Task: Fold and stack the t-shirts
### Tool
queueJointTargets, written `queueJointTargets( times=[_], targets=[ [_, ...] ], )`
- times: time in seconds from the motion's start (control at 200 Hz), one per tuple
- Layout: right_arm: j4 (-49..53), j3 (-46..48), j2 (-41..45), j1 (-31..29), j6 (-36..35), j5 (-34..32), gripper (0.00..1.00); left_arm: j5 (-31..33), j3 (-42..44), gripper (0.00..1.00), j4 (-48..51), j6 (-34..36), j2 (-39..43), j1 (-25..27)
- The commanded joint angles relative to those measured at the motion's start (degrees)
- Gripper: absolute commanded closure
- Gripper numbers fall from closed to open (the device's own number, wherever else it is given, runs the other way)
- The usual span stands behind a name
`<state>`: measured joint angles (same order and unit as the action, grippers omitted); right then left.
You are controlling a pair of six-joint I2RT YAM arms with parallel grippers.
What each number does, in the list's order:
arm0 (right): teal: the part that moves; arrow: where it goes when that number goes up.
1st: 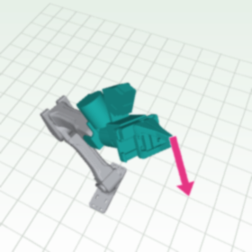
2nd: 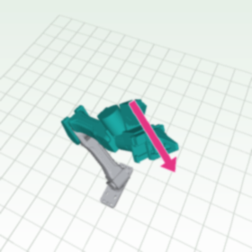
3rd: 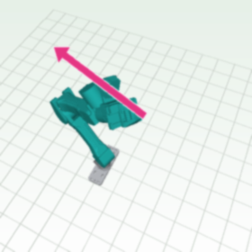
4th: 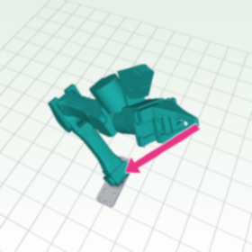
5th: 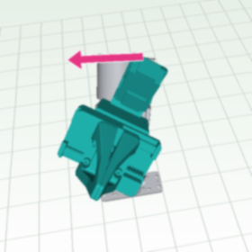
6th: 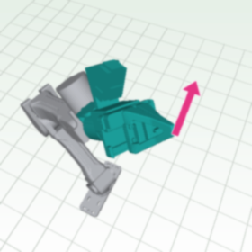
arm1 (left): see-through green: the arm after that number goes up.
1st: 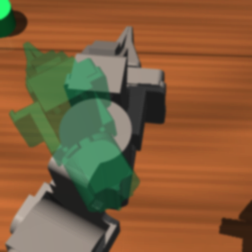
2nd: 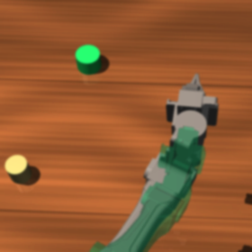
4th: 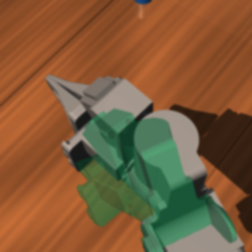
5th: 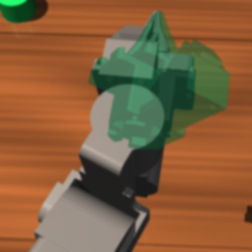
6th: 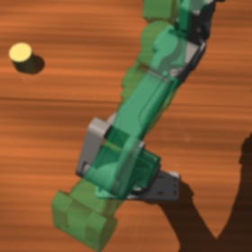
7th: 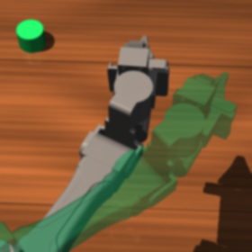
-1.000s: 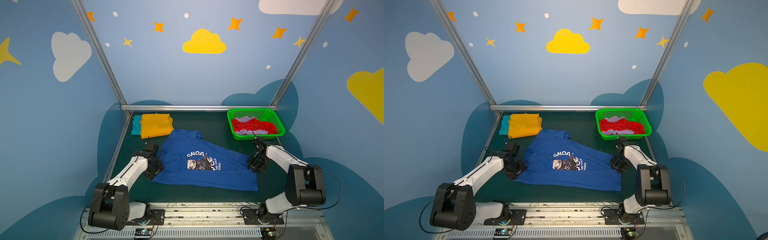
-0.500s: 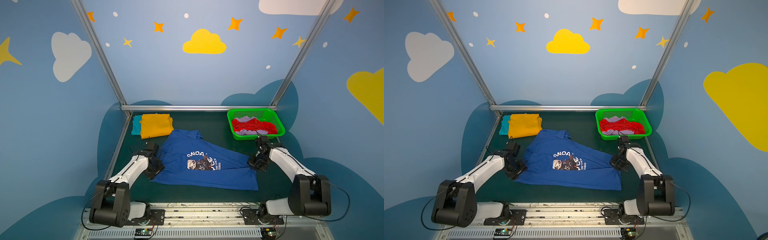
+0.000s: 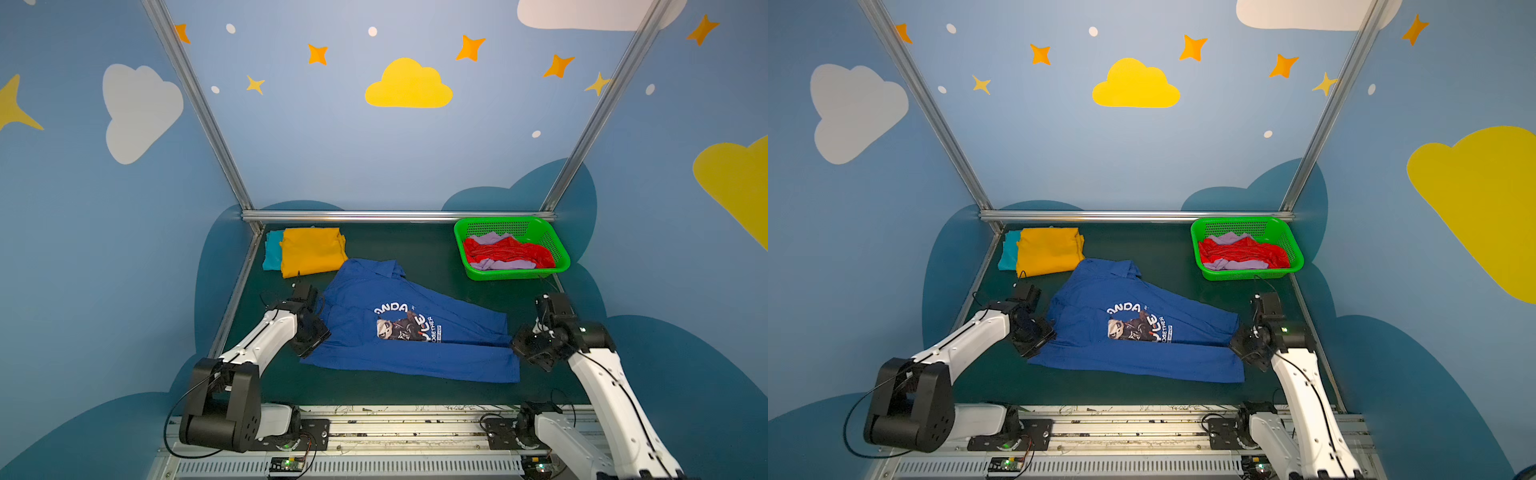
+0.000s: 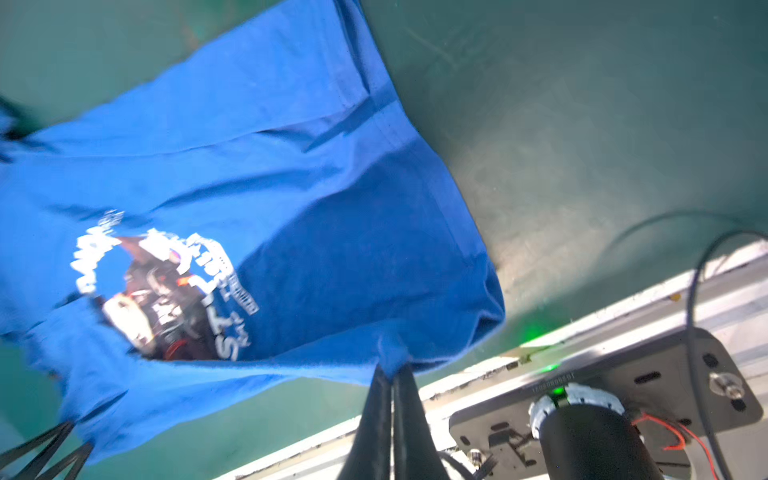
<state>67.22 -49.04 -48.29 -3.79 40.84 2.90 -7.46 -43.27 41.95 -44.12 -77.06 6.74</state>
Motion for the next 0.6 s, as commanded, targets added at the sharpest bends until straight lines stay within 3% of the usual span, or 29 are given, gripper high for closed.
queueJointTargets(
  times=[0.0,0.21,0.381,0.436,0.591],
  targets=[
    [5.8,-1.8,4.9,-0.1,1.3,0.2,1.0,-0.6,0.4,0.43,-0.3,1.1,0.3,-0.2],
    [2.5,4.8,9.4,-0.1,0.9,-3.5,1.0,-0.5,0.7,0.43,-0.3,1.2,0.8,-0.2],
    [-5.3,8.7,2.6,-0.2,0.5,-7.5,1.0,0.3,0.6,0.43,0.0,1.1,0.2,-0.4],
    [-7.7,9.0,-0.2,-0.1,3.7,-10.0,1.0,0.3,0.3,0.43,-0.2,1.2,-0.4,-0.4],
    [-16.0,10.2,-7.3,0.3,1.6,-15.3,1.0,0.4,-0.5,0.44,-0.6,1.1,-3.0,-0.4]
  ],
)
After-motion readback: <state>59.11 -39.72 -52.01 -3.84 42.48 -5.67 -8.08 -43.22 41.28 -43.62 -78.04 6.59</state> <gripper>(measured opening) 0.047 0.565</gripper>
